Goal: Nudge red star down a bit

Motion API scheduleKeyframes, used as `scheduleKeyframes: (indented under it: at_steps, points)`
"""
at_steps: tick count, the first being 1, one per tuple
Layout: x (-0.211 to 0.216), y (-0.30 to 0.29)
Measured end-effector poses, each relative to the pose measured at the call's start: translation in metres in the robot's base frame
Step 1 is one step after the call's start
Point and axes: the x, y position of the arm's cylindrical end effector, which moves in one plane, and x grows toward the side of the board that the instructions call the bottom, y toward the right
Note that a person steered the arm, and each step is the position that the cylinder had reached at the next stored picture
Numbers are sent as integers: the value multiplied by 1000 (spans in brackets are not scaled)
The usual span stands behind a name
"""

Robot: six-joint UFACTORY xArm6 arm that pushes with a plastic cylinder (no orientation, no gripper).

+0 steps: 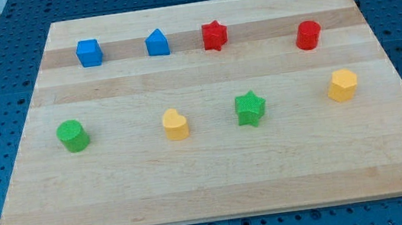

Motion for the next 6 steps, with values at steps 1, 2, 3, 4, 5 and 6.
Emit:
scheduleKeyframes:
  at_steps: [1, 2, 3, 4, 5, 6]
  points:
    - [16, -71]
    - [17, -110]
    - [8, -173]
    - [8, -251]
    - [30, -285]
    - [59, -285]
